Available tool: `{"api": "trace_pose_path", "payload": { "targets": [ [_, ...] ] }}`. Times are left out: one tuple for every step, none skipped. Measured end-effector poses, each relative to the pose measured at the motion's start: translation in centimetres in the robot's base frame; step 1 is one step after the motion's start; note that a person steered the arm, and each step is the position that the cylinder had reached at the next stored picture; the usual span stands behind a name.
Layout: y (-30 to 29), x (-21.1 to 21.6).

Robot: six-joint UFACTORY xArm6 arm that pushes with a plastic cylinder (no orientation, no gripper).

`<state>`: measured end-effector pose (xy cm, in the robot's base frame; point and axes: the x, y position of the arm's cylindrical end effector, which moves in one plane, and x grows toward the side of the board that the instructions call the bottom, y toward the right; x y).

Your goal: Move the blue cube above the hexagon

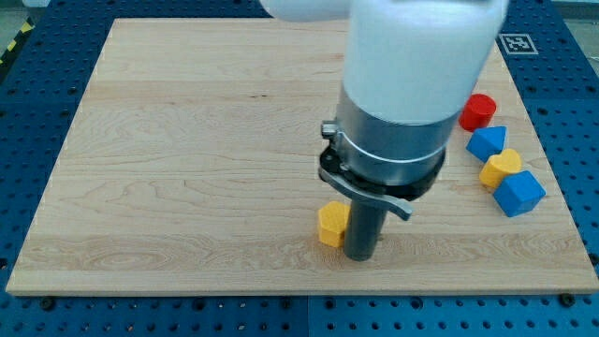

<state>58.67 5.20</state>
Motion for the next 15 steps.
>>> {"api": "trace_pose_path", "payload": {
  "targets": [
    [0.3,0.6],
    [6.2,3.2],
    [12.6,3.1],
    [20.7,2.3],
    [25.4,-0.9],
    [25.6,-5.2],
    [25.5,-5.4],
    [24.0,-5.4],
    [20.4,-6.0],
    [17.0,-6.1],
    [13.9,-6.1],
    [11.9,-5.9],
    [11.6,-4.2],
    [11.6,-3.6],
    [10.7,-4.5]
  ]
}}
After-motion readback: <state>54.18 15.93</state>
